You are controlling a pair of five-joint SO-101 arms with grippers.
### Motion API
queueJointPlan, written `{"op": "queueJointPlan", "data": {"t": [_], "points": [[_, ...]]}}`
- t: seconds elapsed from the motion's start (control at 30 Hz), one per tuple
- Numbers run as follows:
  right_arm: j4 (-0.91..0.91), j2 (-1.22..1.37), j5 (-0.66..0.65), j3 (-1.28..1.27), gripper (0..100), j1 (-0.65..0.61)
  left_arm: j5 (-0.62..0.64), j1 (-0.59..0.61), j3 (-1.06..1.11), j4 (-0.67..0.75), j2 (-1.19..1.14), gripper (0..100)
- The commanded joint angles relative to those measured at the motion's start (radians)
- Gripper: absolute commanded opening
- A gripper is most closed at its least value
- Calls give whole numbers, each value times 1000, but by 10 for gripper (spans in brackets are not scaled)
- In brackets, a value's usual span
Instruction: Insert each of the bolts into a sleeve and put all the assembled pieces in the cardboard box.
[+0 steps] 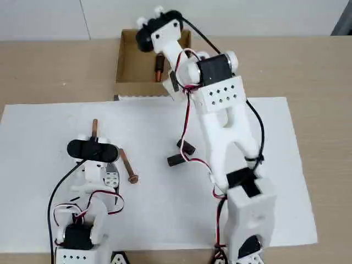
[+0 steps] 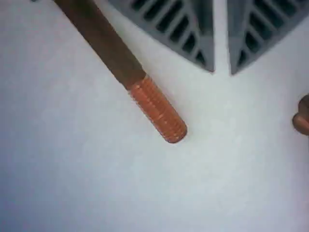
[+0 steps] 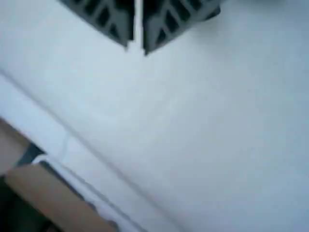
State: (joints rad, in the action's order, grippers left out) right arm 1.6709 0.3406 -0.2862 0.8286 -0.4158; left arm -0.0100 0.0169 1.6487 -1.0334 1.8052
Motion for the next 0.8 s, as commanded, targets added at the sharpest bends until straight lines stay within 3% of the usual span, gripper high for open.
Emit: {"op": "queueJointPlan", "data": {"t": [0.0,0.3,0.53,0.77], "points": [[5,-179,9,-186,3,-8,-5,6,-5,25,12,6],[2,-337,-8,-505,4,-24,-5,6,-5,25,12,6],[-33,-326,-141,-678,9,-24,-5,6,-5,25,12,6],[-93,-236,-164,-710,151,-22,-2,6,-5,25,12,6]]}}
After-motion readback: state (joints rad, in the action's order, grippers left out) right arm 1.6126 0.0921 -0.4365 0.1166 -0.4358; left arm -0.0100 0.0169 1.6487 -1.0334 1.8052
